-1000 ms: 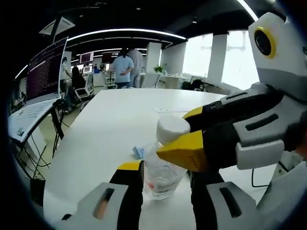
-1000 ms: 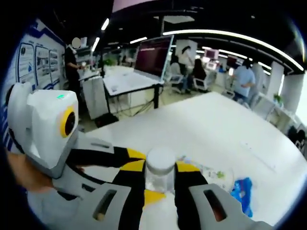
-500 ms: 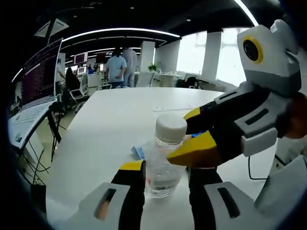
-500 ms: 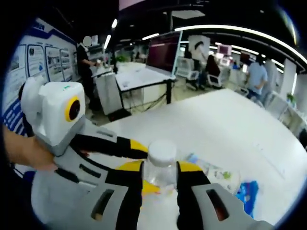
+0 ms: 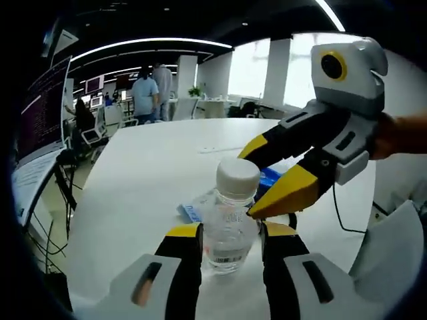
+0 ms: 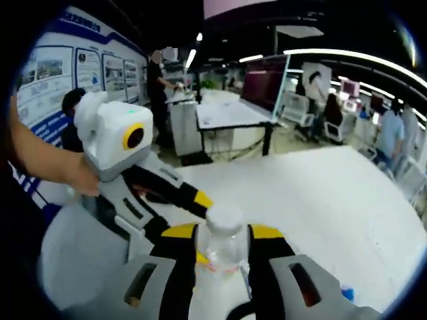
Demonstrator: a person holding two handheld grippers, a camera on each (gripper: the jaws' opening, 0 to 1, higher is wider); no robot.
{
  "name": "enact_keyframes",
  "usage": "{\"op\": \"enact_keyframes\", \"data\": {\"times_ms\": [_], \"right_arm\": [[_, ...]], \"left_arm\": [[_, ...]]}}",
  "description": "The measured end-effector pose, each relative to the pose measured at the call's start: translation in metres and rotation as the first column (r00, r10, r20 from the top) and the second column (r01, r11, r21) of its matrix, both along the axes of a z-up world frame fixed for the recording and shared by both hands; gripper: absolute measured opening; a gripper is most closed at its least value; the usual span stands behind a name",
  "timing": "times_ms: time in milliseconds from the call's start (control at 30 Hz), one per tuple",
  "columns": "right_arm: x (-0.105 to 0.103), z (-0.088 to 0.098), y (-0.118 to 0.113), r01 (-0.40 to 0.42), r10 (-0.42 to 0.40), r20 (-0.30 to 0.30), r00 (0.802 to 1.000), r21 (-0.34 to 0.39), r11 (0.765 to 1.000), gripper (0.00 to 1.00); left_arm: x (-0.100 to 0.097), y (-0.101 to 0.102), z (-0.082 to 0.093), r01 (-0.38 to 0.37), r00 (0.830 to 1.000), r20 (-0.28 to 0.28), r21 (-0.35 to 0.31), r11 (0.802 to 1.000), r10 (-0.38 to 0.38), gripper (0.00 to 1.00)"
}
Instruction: Arrange the tabletop items into an orderly group along one side of the table until the central work area is clear of visible clutter.
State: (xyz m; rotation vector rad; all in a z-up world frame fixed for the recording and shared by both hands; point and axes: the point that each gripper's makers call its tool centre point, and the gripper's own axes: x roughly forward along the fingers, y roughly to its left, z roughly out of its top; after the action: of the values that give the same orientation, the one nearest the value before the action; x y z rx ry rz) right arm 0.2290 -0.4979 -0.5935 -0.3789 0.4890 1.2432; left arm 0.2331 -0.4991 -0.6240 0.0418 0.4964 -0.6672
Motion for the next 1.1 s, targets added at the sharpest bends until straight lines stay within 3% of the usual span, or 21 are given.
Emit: {"op": "enact_keyframes", "data": {"times_ms": [167,367,600,733,900,1000,1100], "right_arm": [[-0.003,0.001,0.009,-0.122,0.122,-0.028,0.992,0.011,0.993,0.29],[-0.006,0.0,0.01,-0.311,0.308,-0.06,0.949,-0.039,0.95,0.3],[-0.003,-0.004,0.018,-0.414,0.413,-0.035,0.91,-0.06,0.908,0.25],[-0.002,-0.006,0.02,-0.408,0.408,-0.021,0.913,-0.044,0.912,0.21],[0.001,-0.005,0.024,-0.346,0.346,0.034,0.937,-0.016,0.938,0.21],[0.004,-0.004,0.024,-0.299,0.299,0.05,0.953,-0.013,0.954,0.21],[0.008,-0.003,0.024,-0.193,0.192,0.062,0.98,0.011,0.981,0.2]], "left_arm": [[-0.001,0.0,-0.001,0.048,0.999,-0.002,0.014,0.999,-0.048,0.34],[-0.001,-0.001,0.002,0.148,0.988,0.025,0.096,0.984,-0.151,0.34],[0.001,0.001,0.003,0.207,0.978,0.015,0.121,0.971,-0.21,0.34],[0.0,0.001,0.003,0.237,0.97,0.016,0.137,0.962,-0.242,0.34],[-0.001,0.004,0.004,0.233,0.971,0.018,0.146,0.961,-0.238,0.33],[-0.001,0.007,0.006,0.196,0.979,0.033,0.119,0.974,-0.201,0.33],[-0.002,0.011,0.009,0.15,0.987,0.046,0.072,0.986,-0.154,0.3]]}}
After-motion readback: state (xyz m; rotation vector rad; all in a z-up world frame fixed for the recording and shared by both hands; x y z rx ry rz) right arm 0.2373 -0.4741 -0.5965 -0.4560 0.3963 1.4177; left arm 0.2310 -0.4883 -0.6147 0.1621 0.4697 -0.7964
